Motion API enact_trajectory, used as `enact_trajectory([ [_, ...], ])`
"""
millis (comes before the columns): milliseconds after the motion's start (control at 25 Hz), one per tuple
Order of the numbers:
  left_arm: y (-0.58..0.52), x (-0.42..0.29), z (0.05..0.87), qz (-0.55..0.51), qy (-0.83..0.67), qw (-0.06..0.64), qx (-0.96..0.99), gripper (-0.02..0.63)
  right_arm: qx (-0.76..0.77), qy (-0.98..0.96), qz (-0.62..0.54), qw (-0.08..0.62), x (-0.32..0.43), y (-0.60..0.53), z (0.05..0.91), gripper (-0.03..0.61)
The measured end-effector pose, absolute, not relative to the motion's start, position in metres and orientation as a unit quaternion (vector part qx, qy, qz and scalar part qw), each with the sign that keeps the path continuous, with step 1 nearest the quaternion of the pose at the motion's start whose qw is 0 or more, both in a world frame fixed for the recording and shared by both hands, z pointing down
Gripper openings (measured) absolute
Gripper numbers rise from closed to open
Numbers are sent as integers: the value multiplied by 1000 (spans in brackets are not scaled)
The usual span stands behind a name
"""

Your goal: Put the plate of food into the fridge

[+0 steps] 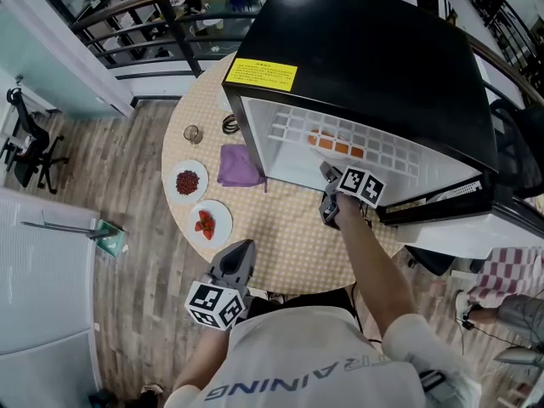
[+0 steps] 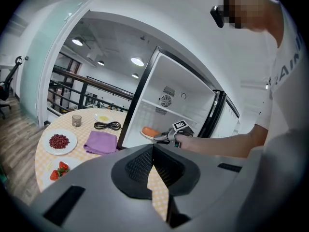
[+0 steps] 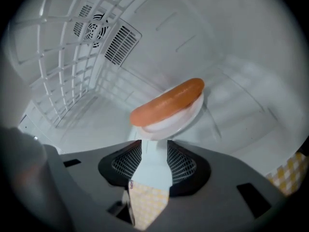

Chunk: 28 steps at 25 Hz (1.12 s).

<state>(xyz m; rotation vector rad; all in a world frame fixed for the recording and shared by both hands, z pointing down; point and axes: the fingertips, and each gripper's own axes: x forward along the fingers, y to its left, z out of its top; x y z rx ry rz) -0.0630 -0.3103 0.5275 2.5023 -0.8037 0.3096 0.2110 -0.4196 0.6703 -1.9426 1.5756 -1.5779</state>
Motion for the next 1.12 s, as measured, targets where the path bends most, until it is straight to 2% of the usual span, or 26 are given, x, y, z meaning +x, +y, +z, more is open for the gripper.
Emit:
enact_trajectory([
  [160,-308,-61,527,111,-289,245,919,9,-644,539,-535,88,203,-409,665,169],
  [200,-308,-61,527,110,-287,244,920,9,-643,545,-531,92,201,-405,660,149],
  [280,-308,-60,526,107,-284,243,921,9,-639,567,-508,110,196,-397,644,59],
  [360,-309,-59,524,105,-278,242,924,9,-626,595,-482,145,190,-388,624,22],
  [520,-308,-56,519,99,-265,236,930,8,-612,634,-440,172,180,-370,594,21],
  [880,-310,-43,497,80,-231,207,947,8,-641,698,-311,74,158,-321,535,20],
  [1120,-314,-26,468,61,-211,172,960,9,-648,719,-251,33,145,-284,499,20],
])
